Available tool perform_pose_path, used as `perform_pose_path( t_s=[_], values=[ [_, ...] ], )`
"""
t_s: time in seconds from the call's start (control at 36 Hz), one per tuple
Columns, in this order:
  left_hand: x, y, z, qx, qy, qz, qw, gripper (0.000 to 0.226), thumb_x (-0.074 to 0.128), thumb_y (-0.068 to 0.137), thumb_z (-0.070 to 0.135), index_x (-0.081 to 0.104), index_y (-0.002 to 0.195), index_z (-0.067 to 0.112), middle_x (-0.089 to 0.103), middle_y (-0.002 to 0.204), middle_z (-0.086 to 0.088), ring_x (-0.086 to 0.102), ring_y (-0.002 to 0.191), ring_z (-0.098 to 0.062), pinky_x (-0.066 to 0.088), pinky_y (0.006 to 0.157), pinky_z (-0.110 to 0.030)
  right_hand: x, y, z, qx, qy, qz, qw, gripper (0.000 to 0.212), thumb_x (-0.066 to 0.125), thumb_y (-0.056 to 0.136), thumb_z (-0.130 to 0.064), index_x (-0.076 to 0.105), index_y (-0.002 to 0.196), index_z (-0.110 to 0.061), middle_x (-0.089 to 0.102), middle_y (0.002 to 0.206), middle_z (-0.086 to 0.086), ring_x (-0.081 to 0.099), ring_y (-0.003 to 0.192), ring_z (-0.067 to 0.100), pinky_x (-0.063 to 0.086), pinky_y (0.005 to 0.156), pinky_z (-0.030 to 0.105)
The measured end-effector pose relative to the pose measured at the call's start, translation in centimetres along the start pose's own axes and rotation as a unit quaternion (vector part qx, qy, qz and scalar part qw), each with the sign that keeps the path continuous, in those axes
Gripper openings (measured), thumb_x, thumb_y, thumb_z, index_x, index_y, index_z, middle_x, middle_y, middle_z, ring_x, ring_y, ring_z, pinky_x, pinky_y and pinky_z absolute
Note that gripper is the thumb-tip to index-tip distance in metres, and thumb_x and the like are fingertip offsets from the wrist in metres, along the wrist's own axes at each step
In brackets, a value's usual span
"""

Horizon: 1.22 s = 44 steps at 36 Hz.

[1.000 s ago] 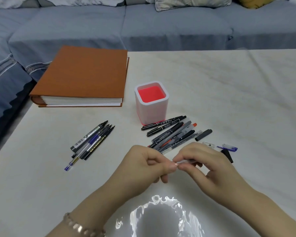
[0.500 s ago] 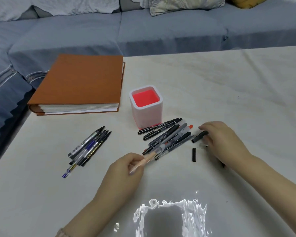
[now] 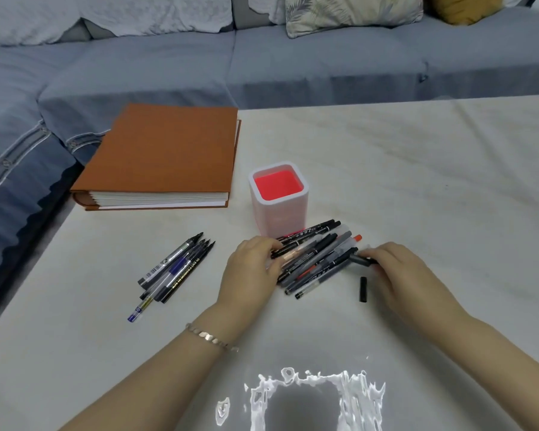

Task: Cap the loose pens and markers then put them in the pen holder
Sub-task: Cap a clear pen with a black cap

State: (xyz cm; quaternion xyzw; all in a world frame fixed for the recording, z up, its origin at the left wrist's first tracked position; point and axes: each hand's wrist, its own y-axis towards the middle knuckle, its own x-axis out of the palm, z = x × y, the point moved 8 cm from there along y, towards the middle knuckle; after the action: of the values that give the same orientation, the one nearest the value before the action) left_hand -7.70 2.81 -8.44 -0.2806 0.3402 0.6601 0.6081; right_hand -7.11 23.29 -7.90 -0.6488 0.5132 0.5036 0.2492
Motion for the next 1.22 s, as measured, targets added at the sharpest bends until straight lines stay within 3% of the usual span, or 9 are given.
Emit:
perform_pose_path(
  t_s=[0.11,0.28,0.39,0.53,0.67,0.78,0.83,1.0,1.22],
  values=[
    [-2.8,-1.5,-3.3,-0.014,0.067,0.025,0.997,0.024,0.054,0.086,0.012,0.061,0.109,0.013,0.061,0.113,-0.001,0.053,0.108,-0.020,0.038,0.092,-0.031,0.6,-0.1,-3.1,-0.001,0.076,-0.019,0.997,0.025,0.047,0.090,-0.006,0.060,0.110,-0.014,0.048,0.093,-0.008,0.054,0.087,0.016,0.035,0.078,0.018],
    [-8.2,-4.0,-9.5,-0.077,0.182,0.096,0.976,0.020,0.060,0.079,0.005,0.066,0.098,0.008,0.065,0.100,-0.009,0.057,0.089,-0.034,0.043,0.075,-0.039,2.6,0.3,-6.2,-0.008,0.122,-0.070,0.990,0.027,0.041,0.093,-0.017,0.058,0.113,-0.024,0.045,0.091,-0.022,0.046,0.084,-0.010,0.034,0.076,0.012],
    [-9.9,-4.5,-12.8,-0.118,0.188,0.098,0.970,0.021,0.060,0.084,0.017,0.064,0.104,0.011,0.061,0.109,-0.007,0.052,0.097,-0.031,0.039,0.079,-0.038,3.3,0.5,-7.8,-0.008,0.134,-0.087,0.987,0.027,0.039,0.094,-0.020,0.058,0.111,-0.028,0.053,0.099,-0.014,0.051,0.090,-0.003,0.039,0.078,0.016],
    [-9.0,-3.8,-13.3,-0.105,0.137,0.066,0.983,0.027,0.055,0.088,0.024,0.060,0.114,0.019,0.060,0.114,-0.003,0.051,0.102,-0.027,0.039,0.084,-0.035,3.8,0.4,-8.7,-0.021,0.142,-0.093,0.985,0.025,0.042,0.093,-0.019,0.062,0.105,-0.028,0.052,0.097,-0.023,0.045,0.094,-0.015,0.033,0.077,0.002],
    [-8.0,-4.1,-12.7,-0.092,0.145,0.079,0.982,0.028,0.061,0.083,0.023,0.062,0.109,0.014,0.056,0.114,-0.005,0.049,0.102,-0.027,0.036,0.084,-0.031,3.7,0.1,-8.5,-0.018,0.146,-0.084,0.986,0.022,0.046,0.092,-0.018,0.064,0.101,-0.027,0.053,0.095,-0.025,0.044,0.091,-0.021,0.032,0.077,0.000],
    [-7.4,-4.8,-12.5,-0.096,0.165,0.083,0.978,0.023,0.067,0.078,0.017,0.065,0.100,0.010,0.057,0.112,-0.012,0.052,0.102,-0.034,0.037,0.084,-0.037,3.3,0.0,-8.6,-0.017,0.149,-0.077,0.986,0.023,0.041,0.090,-0.028,0.064,0.096,-0.031,0.055,0.094,-0.026,0.046,0.089,-0.021,0.033,0.075,0.000],
    [-7.1,-5.1,-12.3,-0.078,0.180,0.095,0.976,0.021,0.076,0.069,0.012,0.067,0.088,0.011,0.061,0.109,-0.017,0.056,0.101,-0.040,0.041,0.084,-0.044,3.2,-0.1,-8.8,-0.018,0.155,-0.081,0.984,0.020,0.047,0.092,-0.020,0.062,0.092,-0.034,0.057,0.090,-0.026,0.047,0.085,-0.020,0.034,0.073,0.000],
    [-7.5,-5.6,-11.9,-0.071,0.195,0.130,0.970,0.020,0.081,0.061,0.011,0.067,0.074,0.011,0.061,0.094,-0.014,0.056,0.081,-0.039,0.041,0.070,-0.038,3.6,-0.4,-8.8,-0.013,0.156,-0.094,0.983,0.020,0.050,0.091,-0.017,0.062,0.091,-0.033,0.058,0.083,-0.024,0.049,0.083,-0.016,0.035,0.071,0.001],
    [-7.3,-5.6,-11.2,-0.041,0.204,0.103,0.973,0.018,0.080,0.062,0.010,0.064,0.071,0.010,0.060,0.071,-0.006,0.056,0.062,-0.030,0.045,0.053,-0.034,4.2,-0.8,-8.6,0.008,0.166,-0.111,0.980,0.020,0.052,0.089,-0.016,0.063,0.093,-0.033,0.060,0.087,-0.017,0.050,0.087,-0.010,0.036,0.071,0.004]
  ],
)
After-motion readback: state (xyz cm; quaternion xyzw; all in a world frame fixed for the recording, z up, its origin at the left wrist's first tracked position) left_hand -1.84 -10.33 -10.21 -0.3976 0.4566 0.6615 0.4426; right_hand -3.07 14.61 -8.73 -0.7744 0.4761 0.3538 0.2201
